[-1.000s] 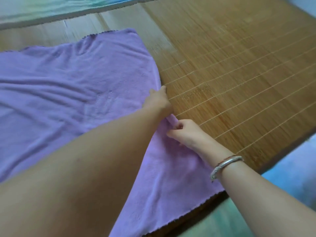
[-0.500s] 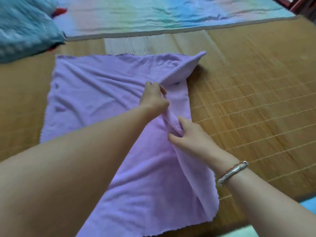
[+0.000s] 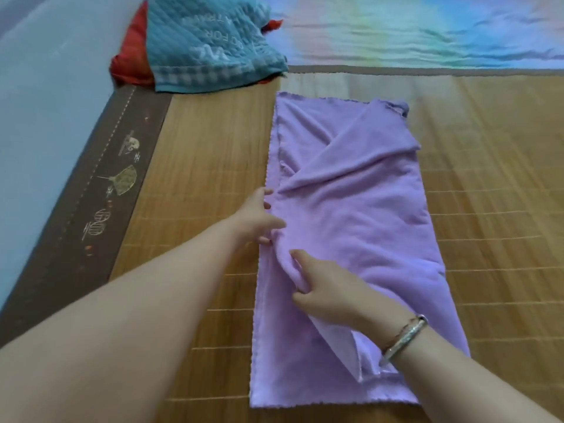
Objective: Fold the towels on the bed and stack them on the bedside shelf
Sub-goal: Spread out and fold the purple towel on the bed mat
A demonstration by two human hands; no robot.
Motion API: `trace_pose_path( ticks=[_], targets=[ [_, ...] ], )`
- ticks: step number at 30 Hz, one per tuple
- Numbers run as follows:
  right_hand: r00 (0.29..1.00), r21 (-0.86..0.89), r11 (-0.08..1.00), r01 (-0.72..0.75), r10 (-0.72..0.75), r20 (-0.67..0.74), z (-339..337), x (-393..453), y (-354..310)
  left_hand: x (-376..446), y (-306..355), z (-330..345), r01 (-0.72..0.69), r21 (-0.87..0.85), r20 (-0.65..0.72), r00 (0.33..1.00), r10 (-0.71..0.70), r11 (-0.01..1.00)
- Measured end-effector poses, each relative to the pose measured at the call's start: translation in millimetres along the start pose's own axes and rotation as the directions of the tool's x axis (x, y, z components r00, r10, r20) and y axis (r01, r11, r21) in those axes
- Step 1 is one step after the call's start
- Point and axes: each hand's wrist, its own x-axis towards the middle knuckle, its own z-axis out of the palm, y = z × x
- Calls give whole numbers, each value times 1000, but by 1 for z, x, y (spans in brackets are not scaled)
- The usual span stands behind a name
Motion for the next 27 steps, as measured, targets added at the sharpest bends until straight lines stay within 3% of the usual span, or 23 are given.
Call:
trace_pose_path(
  ticks=[2,6,10,12,14,16,18,20,22,24,27],
  targets=[
    [999,59,998,-9,7,31,17,-2,-4,-6,-20,6,6,-49,14,1000,-6,999],
    [995,195,980,-30,12,97,35,-13,-7,-18,-52,13,-37,-9,-134,990,35,999],
    [944,376,905,-198,72,323,43,-38,-4,-45,-84,19,76,11,-177,981,-73,997],
    [977,468,863,-191,121,176,46,-52,8,-65,-98,25,112,25,-181,978,-106,993],
    [963,443,885,-143,228,-145,43,-68,30,-87,-110,32,130,101,-149,982,-114,986],
    [840,333,930,-156,302,-450,35,-84,60,-107,-119,39,127,190,-136,985,-102,974],
    [695,236,909,-343,414,-587,28,-101,91,-119,-127,44,113,223,-201,977,-68,968],
    [588,254,768,-587,621,-519,22,-121,118,-124,-132,48,94,225,-281,959,-28,970],
    [521,365,616,-698,786,-331,22,-131,137,-128,-135,51,105,211,-322,946,-32,972],
    [549,487,539,-687,824,-138,25,-132,147,-131,-136,55,138,194,-339,939,-66,971],
    [653,541,597,-593,749,-110,32,-141,161,-135,-135,59,141,249,-354,934,-46,958]
  ],
)
